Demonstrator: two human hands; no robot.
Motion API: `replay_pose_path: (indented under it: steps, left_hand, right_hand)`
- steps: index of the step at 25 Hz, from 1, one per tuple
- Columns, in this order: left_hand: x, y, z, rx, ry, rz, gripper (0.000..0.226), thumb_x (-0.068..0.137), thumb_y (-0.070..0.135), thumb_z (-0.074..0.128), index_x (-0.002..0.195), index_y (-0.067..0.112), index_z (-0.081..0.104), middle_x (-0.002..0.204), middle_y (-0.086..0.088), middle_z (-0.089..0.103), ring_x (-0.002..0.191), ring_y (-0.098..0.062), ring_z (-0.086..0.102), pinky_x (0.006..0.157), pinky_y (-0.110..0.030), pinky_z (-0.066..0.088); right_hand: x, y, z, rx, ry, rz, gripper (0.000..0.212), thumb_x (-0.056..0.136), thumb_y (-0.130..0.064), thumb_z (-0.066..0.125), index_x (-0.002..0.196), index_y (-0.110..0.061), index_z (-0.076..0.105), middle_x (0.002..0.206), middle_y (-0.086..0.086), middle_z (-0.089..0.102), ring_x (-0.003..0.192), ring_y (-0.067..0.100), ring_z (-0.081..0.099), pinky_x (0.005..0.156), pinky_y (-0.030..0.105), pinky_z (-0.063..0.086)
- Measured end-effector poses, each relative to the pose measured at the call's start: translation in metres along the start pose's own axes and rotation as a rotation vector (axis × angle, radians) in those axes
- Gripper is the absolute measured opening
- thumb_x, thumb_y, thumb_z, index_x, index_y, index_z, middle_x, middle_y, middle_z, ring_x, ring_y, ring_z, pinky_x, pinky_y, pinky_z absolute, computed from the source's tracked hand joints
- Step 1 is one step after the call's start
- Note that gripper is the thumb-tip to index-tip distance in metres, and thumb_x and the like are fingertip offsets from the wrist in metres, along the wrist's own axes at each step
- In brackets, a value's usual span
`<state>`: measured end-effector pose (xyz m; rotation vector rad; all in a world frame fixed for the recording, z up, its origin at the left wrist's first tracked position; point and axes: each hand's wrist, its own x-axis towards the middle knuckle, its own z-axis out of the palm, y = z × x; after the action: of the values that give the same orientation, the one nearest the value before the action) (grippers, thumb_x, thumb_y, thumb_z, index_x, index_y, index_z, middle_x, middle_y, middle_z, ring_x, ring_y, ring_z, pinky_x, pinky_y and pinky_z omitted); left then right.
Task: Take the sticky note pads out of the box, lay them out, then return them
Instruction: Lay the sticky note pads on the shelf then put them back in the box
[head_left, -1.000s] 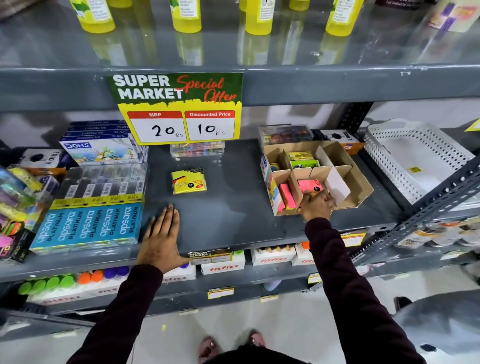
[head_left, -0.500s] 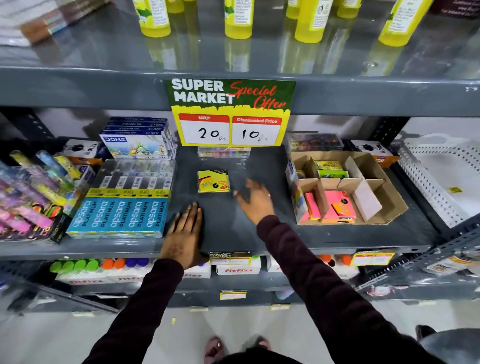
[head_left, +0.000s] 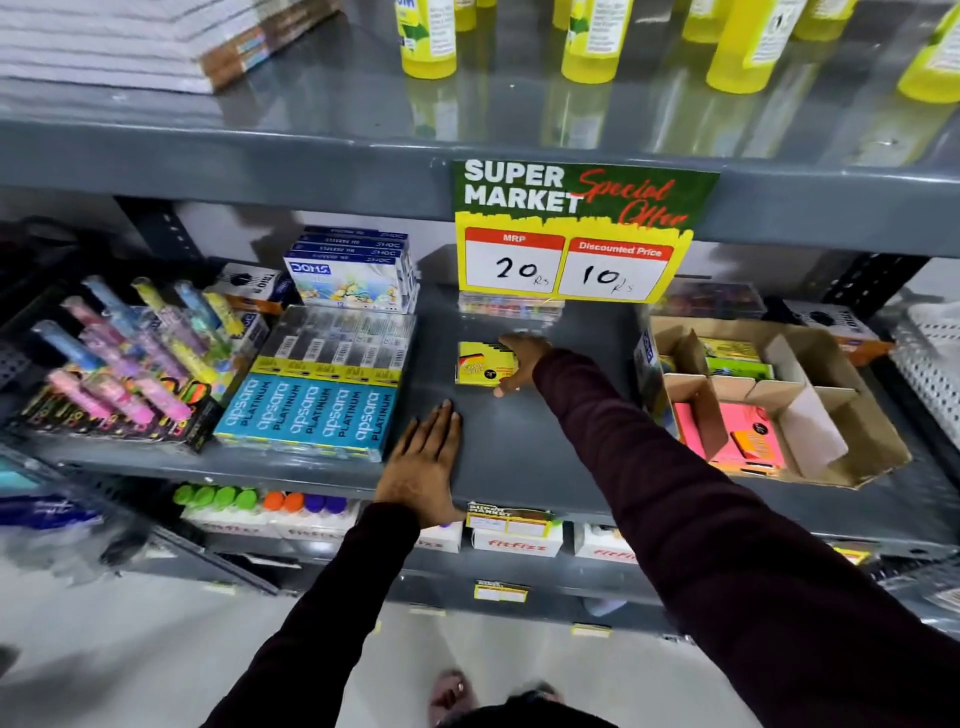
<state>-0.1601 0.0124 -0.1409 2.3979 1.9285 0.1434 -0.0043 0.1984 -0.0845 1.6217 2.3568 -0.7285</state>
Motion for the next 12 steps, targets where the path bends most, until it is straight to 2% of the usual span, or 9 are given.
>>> replay_pose_path:
  steps: [3,6,8,10,12]
  left_hand:
    - [0.0,0.0,0.002,-0.011,0.006,0.0,0.118,0.045,0.067,0.044,0.141,0.001,0.022,0.148,-0.021,0.027,0.133,-0.035,0.03,0.112,-0.048,0.019]
    - [0.001,-0.002,0.003,-0.022,-0.01,-0.006,0.12,0.041,0.065,0.047,0.14,0.001,0.024,0.147,-0.021,0.029,0.132,-0.035,0.033,0.109,-0.05,0.023]
    - [0.001,-0.002,0.001,-0.013,-0.023,0.007,0.121,0.041,0.061,0.059,0.14,0.0,0.025,0.147,-0.021,0.029,0.133,-0.035,0.032,0.108,-0.051,0.022]
    - [0.001,-0.001,0.0,-0.009,-0.016,0.013,0.124,0.039,0.053,0.076,0.139,-0.001,0.026,0.147,-0.021,0.031,0.133,-0.035,0.032,0.108,-0.052,0.024]
    - [0.0,-0.001,0.001,-0.007,-0.024,0.015,0.126,0.038,0.048,0.082,0.14,0.0,0.024,0.148,-0.021,0.027,0.135,-0.033,0.027,0.11,-0.051,0.022]
  right_hand:
    - [-0.016,0.006,0.0,-0.024,0.045,0.042,0.106,0.067,-0.046,0.08,0.149,-0.01,0.023,0.159,0.013,0.019,0.147,0.029,0.016,0.121,0.039,0.016]
    - [-0.05,0.01,0.005,0.017,0.171,0.105,0.082,0.065,-0.048,0.079,0.13,-0.008,0.05,0.143,0.017,0.047,0.134,0.031,0.04,0.113,0.034,0.03]
    - [-0.078,0.01,0.012,0.041,0.284,0.135,0.072,0.063,-0.049,0.078,0.119,-0.009,0.057,0.131,0.017,0.057,0.123,0.032,0.049,0.108,0.034,0.035]
    - [-0.11,0.011,0.015,0.087,0.408,0.171,0.072,0.062,-0.051,0.077,0.117,-0.009,0.058,0.126,0.018,0.059,0.121,0.032,0.05,0.106,0.037,0.037]
    - [-0.145,0.021,0.018,0.169,0.565,0.233,0.069,0.062,-0.053,0.076,0.114,-0.01,0.059,0.121,0.017,0.061,0.121,0.033,0.049,0.104,0.038,0.039]
